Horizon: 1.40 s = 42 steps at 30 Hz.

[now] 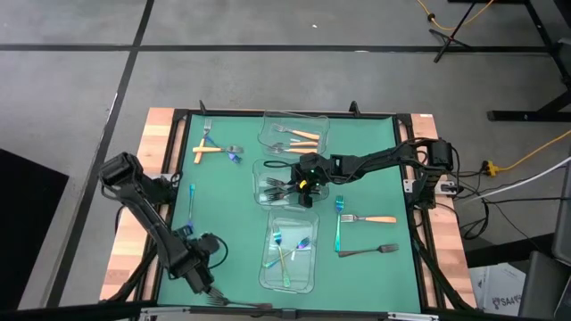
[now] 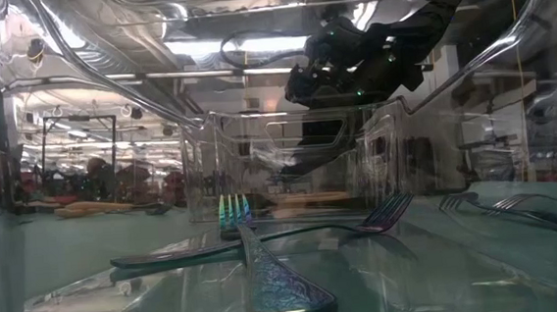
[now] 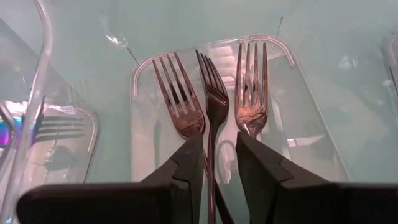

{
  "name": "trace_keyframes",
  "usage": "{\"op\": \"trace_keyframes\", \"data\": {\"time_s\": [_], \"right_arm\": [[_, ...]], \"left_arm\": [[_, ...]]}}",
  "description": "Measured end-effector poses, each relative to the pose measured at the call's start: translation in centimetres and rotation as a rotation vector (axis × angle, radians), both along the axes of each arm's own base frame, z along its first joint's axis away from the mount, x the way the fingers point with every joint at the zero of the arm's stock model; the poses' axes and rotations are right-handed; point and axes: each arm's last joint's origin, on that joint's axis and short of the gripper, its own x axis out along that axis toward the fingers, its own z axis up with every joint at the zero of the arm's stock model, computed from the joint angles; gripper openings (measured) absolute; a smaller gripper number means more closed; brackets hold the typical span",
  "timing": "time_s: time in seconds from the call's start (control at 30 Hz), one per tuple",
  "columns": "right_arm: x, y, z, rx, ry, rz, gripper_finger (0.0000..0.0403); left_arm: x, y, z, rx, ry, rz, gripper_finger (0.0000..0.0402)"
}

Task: Sort silverware by color (type)
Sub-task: Put the blue fork into the bottom transparent bin

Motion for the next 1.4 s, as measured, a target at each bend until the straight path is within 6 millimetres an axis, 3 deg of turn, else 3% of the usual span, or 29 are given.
{"op": "trace_keyframes", "data": {"time_s": [0.13,0.33,1.4], "right_arm": [[0.0,0.0,0.0,0.000,0.000,0.000,0.0088],[0.0,0.0,0.0,0.000,0.000,0.000,0.0088],[0.0,0.0,0.0,0.000,0.001,0.000,0.0088]], "left_arm": [[-0.2,0.1,-1.7,-0.071,0.008,-0.007,0.0104],[-0.6,0.5,-2.7,-0.057,0.009,-0.007,0.0094],[-1.1,1.4,-4.8,-0.045,-0.051,0.001,0.0084]]}}
